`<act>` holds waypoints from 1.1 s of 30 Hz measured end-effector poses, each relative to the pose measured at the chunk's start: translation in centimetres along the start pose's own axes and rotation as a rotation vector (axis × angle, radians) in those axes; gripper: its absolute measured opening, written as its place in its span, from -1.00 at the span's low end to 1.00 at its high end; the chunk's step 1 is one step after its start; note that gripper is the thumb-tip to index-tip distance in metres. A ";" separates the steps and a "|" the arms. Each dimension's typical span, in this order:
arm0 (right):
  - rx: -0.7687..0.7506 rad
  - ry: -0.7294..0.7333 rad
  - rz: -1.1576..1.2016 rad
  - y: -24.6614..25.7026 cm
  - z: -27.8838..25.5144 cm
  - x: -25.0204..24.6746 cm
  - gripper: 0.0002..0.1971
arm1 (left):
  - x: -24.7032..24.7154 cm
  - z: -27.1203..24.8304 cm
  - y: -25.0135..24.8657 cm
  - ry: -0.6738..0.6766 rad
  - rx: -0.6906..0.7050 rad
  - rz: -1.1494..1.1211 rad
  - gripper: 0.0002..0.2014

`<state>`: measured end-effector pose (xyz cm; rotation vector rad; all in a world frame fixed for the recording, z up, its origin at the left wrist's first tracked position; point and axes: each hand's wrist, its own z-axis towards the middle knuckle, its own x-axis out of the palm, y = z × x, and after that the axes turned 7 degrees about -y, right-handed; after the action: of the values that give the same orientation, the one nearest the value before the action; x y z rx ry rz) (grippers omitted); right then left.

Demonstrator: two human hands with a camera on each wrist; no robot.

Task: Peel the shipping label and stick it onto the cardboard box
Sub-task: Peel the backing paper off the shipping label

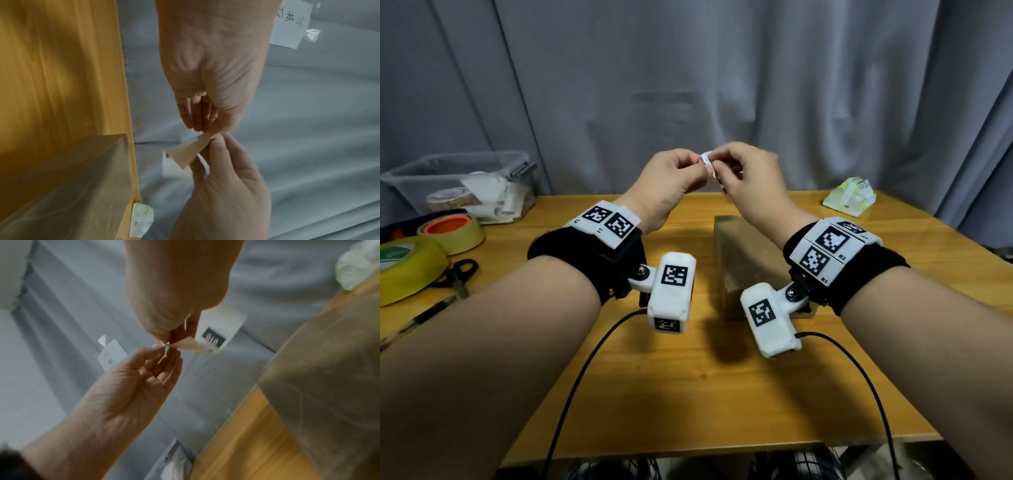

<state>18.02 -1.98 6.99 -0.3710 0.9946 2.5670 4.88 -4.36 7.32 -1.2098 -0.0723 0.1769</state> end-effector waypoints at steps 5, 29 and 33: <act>0.165 0.031 0.219 -1.0 -0.4 -0.1 -0.76 | 0.0 -0.1 0.2 0.018 0.030 -0.045 -0.95; 0.194 0.072 0.299 -1.3 -0.4 -0.1 -0.79 | -0.5 -0.4 0.9 -0.003 0.050 -0.062 -0.93; 0.189 0.075 0.304 -1.4 -0.4 0.2 -0.81 | -0.5 -0.3 1.1 -0.020 0.046 -0.040 -0.95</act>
<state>18.49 -1.28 5.81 -0.2854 1.4037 2.7061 4.33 -4.35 6.20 -1.1603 -0.1096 0.1546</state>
